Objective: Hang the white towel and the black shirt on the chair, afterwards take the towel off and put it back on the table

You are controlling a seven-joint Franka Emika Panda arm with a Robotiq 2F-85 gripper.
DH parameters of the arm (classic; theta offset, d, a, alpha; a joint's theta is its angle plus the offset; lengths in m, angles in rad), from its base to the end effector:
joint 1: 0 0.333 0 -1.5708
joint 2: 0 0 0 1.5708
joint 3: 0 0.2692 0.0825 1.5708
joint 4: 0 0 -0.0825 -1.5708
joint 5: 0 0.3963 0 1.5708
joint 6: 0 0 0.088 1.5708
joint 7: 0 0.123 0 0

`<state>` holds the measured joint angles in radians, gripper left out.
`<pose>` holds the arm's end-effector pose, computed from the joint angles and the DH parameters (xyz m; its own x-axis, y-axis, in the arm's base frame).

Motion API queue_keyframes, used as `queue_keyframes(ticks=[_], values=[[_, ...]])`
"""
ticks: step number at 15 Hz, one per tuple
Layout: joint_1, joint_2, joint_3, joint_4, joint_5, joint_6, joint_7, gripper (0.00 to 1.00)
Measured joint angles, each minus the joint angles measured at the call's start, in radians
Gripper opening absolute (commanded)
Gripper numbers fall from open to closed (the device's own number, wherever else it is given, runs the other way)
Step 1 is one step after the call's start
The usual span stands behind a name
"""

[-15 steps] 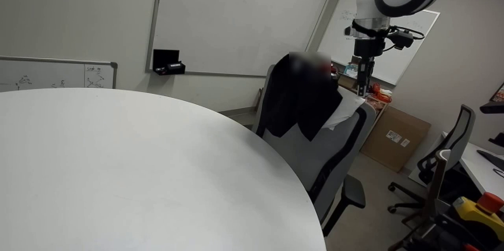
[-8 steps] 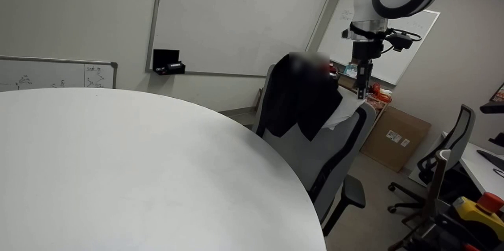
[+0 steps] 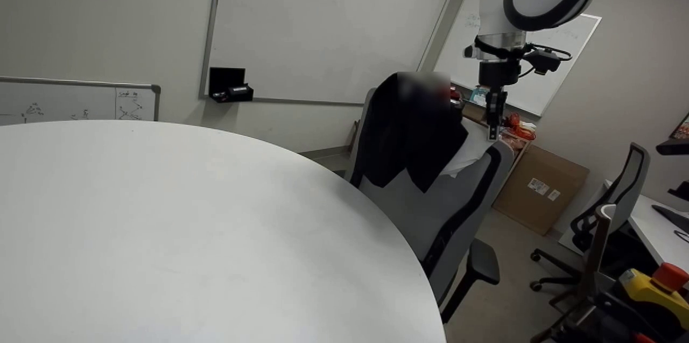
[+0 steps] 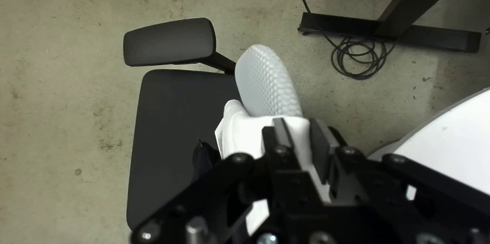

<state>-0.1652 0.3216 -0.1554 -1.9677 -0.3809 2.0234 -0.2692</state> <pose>0.5348 -0.2065 0.2292 0.9241 0.1070 -0.3668 0.2039 -0.9499 0.2368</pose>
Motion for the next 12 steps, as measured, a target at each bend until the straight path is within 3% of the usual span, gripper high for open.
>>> queue_keyframes(ticks=[12], values=[[-0.01, 0.004, 0.003, 0.015, 0.037, -0.003, -0.027, 0.05]])
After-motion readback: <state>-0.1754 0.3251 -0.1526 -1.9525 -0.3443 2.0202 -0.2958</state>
